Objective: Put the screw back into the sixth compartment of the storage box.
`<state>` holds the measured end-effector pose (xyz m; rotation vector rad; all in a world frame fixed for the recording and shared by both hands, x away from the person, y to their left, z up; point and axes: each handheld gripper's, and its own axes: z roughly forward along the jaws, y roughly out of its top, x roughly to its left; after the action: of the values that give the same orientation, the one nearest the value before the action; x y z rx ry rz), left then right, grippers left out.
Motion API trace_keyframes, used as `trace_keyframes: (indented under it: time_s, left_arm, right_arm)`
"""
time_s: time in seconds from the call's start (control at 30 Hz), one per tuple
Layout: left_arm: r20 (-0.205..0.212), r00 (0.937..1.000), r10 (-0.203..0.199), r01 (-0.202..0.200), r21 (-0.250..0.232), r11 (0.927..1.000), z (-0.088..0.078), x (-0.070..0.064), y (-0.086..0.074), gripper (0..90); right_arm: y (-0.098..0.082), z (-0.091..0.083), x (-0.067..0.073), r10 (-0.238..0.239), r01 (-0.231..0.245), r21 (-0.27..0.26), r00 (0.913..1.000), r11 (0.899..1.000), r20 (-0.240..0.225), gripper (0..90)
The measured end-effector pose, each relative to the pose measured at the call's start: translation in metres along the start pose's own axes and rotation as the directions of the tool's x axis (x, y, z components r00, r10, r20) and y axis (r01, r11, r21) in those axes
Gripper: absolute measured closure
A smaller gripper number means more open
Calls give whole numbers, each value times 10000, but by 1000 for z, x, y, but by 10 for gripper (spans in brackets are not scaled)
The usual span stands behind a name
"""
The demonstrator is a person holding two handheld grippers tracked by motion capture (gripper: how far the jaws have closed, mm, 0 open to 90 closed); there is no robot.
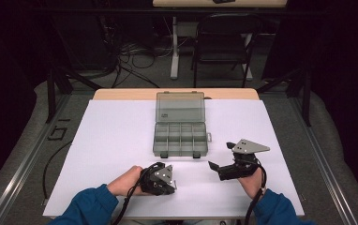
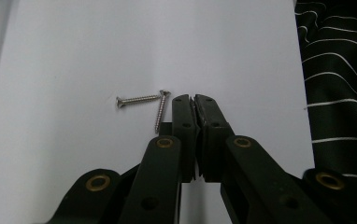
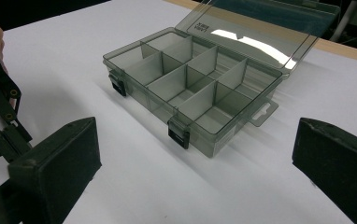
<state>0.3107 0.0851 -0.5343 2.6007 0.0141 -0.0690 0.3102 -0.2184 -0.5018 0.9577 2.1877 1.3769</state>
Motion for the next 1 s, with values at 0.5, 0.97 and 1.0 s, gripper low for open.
trace_keyframes:
  time_s: [0.5,0.97,1.0]
  left_arm:
    - [-305,9992,-260,257,-116,9996,-18,10,2,871]
    - [-516,9973,-524,514,-207,9985,-29,20,5,870]
    - [-513,9972,-542,531,-222,9983,-29,20,5,870]
  right_arm:
    - [0,2,-1,-42,42,60,10000,10000,-1,3]
    - [1,1,0,-34,35,-105,10000,9999,16,0]
    - [1,1,0,-69,69,-72,10000,10000,54,0]
